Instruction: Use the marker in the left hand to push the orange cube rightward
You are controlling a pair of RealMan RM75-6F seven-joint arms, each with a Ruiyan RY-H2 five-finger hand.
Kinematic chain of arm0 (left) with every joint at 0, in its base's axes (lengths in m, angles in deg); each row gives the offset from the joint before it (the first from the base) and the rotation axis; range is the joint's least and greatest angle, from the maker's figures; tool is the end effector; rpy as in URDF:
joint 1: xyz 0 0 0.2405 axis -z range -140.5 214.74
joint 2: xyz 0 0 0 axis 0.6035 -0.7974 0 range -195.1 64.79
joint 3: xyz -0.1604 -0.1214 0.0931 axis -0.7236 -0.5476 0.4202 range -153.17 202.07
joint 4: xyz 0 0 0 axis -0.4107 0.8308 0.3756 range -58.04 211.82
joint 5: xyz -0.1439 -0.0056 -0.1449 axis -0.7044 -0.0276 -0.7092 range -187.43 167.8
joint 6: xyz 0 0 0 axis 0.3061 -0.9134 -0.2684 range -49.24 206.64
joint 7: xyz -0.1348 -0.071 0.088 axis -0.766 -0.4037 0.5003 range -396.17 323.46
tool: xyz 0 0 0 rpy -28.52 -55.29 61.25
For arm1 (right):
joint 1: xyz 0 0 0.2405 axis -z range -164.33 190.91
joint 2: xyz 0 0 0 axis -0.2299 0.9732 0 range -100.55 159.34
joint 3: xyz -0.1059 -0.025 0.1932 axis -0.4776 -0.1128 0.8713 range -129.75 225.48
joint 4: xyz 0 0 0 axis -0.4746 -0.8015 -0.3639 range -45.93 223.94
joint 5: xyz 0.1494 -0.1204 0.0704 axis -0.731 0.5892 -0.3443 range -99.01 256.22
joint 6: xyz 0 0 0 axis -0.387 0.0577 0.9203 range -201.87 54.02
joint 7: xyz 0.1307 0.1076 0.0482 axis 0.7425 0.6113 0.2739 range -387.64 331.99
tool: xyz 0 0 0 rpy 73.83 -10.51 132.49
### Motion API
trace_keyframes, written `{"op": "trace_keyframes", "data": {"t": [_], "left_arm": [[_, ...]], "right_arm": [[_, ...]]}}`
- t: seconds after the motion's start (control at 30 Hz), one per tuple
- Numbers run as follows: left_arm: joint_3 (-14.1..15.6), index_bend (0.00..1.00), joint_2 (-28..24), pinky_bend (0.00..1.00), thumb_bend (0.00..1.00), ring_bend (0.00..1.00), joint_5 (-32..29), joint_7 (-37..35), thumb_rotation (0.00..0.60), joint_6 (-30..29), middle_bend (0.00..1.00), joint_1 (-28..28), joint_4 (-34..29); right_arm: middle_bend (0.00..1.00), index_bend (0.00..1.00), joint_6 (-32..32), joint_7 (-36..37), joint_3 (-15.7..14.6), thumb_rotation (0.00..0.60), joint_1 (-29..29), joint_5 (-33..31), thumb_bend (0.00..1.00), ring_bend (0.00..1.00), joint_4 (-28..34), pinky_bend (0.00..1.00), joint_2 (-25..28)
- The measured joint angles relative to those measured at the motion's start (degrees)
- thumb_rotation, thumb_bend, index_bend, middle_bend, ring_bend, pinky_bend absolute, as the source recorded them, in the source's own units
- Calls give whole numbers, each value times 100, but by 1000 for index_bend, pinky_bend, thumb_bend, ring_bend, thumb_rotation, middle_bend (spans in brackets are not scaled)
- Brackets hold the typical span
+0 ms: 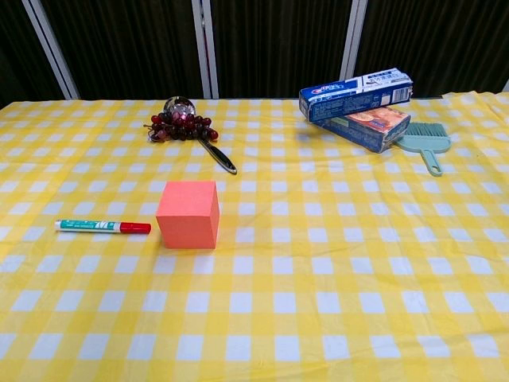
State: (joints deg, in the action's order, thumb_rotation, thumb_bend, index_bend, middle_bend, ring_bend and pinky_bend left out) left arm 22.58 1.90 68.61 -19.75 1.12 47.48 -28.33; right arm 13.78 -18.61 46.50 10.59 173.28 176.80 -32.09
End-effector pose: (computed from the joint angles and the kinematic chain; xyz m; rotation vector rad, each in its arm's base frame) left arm -0.2326 0.2216 0.0967 -1.4927 -1.0076 -0.8152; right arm -0.2841 -0.1838 0.1537 1.4966 -0.9288 0.9558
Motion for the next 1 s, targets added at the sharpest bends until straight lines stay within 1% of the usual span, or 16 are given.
{"op": "trace_keyframes", "data": {"t": [0.07,0.23,0.33,0.4,0.53,0.63,0.83,1.0], "left_arm": [[-46,63,22,0,126,0,-56,44,600,81,0,69,43],[-284,288,156,34,209,0,-364,177,600,385,0,346,193],[-482,376,302,39,222,0,-688,300,600,641,2,583,328],[-602,405,436,44,238,0,-931,437,600,837,7,772,466],[-827,442,871,46,260,0,-1486,858,600,1283,15,1246,918],[-928,462,1214,46,272,0,-1825,1110,600,1512,21,1524,1272],[-1002,474,1802,46,277,0,-2343,1514,600,1787,22,1930,1785],[-959,488,2079,46,290,0,-2559,1685,600,1851,22,2086,2021]], "right_arm": [[0,0,-12,-11,0,600,-5,-3,342,0,1,45,-3],[0,0,9,29,2,600,5,-11,342,0,6,45,6],[0,0,4,60,2,600,2,-12,341,0,6,45,9],[0,0,-9,67,4,600,-9,-10,342,0,5,45,7],[0,0,-21,86,5,600,-14,-19,342,0,3,45,11],[0,0,-13,127,13,600,-12,-32,341,0,5,45,20],[0,0,-12,173,11,600,-17,-23,342,0,-9,45,28],[0,0,-11,196,18,600,-19,-34,341,0,-4,45,32]]}}
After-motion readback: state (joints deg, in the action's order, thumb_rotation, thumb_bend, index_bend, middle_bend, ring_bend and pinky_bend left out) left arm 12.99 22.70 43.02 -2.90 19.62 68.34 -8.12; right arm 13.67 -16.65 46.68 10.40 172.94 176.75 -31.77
